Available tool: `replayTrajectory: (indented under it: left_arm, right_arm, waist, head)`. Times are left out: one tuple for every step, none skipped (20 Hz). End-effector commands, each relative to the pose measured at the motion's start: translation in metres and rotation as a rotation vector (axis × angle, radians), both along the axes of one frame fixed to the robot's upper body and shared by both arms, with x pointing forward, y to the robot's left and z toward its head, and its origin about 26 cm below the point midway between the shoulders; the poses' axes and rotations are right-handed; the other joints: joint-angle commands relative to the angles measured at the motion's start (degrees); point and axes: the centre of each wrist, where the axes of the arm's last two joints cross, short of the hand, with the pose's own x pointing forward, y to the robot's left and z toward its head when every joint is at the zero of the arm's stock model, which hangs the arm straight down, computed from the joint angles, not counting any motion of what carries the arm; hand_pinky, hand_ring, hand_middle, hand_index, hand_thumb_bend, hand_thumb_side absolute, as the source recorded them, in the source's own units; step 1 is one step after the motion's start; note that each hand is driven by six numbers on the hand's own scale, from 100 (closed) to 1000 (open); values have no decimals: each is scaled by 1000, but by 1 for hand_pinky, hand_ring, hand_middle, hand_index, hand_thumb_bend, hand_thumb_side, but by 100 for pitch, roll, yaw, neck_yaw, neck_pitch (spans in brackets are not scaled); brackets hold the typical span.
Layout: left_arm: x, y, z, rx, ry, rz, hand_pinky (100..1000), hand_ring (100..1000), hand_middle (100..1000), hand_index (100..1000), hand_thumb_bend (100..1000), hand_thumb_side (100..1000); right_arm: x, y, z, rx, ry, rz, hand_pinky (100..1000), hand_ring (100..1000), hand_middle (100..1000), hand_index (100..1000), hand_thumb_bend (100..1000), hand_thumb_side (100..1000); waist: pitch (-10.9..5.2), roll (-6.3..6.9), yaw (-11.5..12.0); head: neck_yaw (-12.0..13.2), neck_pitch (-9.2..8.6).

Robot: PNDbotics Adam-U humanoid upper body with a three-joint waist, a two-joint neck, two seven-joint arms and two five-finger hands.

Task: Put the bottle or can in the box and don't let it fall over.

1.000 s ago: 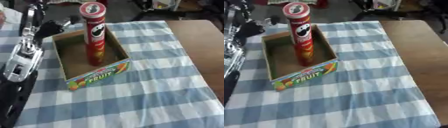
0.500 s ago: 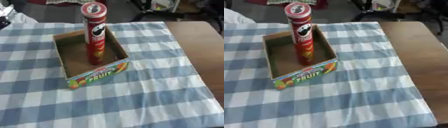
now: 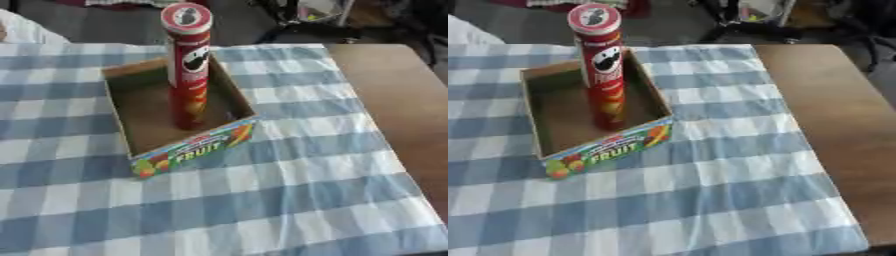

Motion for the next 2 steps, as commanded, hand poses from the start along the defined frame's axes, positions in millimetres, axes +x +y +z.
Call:
replayTrajectory:
  left_arm:
    - [-7, 0, 13, 15, -46, 8, 1000, 960, 824, 805, 817, 120]
    - [-8, 0, 13, 15, -46, 9, 1000, 960, 824, 805, 817, 120]
  right_arm:
    - [-2, -3, 11, -36, -29, 1, 873, 1000, 903, 776, 100, 791]
    - [-2, -3, 11, -36, -29, 1, 873, 1000, 903, 776, 100, 791]
  waist:
    - [-71, 20, -11]
    - [-71, 20, -12]
  head:
    - [10, -47]
    - [10, -47]
